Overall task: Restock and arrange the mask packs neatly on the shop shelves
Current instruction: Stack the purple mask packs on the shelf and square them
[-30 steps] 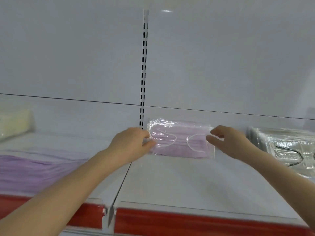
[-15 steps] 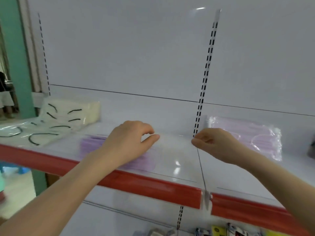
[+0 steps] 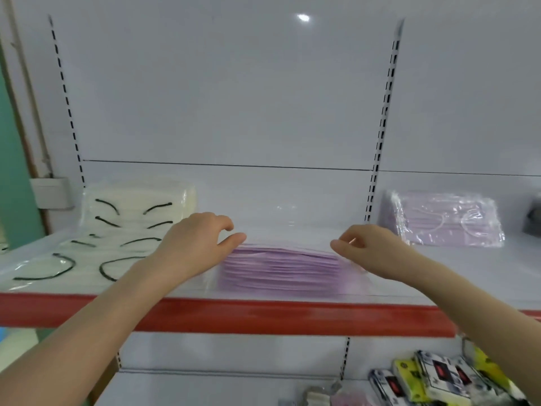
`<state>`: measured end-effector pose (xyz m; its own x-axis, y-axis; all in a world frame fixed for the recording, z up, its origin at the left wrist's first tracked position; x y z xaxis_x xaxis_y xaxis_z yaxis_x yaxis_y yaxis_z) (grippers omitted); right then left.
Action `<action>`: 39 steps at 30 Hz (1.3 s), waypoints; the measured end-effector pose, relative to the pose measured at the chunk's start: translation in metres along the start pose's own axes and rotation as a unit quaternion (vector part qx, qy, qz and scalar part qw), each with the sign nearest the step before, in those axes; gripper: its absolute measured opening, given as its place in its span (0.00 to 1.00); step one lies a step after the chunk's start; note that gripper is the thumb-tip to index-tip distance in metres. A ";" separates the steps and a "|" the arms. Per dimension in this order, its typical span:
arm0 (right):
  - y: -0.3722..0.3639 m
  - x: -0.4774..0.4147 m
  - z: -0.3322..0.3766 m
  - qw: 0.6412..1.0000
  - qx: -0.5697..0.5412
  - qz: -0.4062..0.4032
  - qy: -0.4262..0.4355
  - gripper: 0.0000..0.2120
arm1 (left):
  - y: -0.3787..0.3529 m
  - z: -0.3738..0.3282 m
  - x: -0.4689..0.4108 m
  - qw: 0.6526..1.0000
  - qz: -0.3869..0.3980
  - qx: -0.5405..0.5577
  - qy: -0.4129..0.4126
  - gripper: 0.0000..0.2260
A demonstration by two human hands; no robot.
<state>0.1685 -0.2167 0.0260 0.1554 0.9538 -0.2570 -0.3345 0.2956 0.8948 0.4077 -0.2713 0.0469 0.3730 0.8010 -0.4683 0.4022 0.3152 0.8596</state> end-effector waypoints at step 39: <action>-0.013 -0.031 -0.008 0.898 -0.411 0.067 -0.143 0.11 | -0.031 0.035 -0.004 0.977 0.001 0.212 -0.001 0.13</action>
<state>0.1604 -0.2498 0.0191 0.2548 0.9661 0.0420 -0.9229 0.2300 0.3089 0.4235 -0.3020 0.0149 0.3755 0.8000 -0.4680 0.7118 0.0745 0.6985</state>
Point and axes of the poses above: each hand's wrist, its own x-axis away from the middle knuckle, its own y-axis out of the back of the hand, z = x × y, the point moved 9 cm from there along -x, towards the middle knuckle, and after that the axes turned 4 degrees about x, right-handed, at the moved point
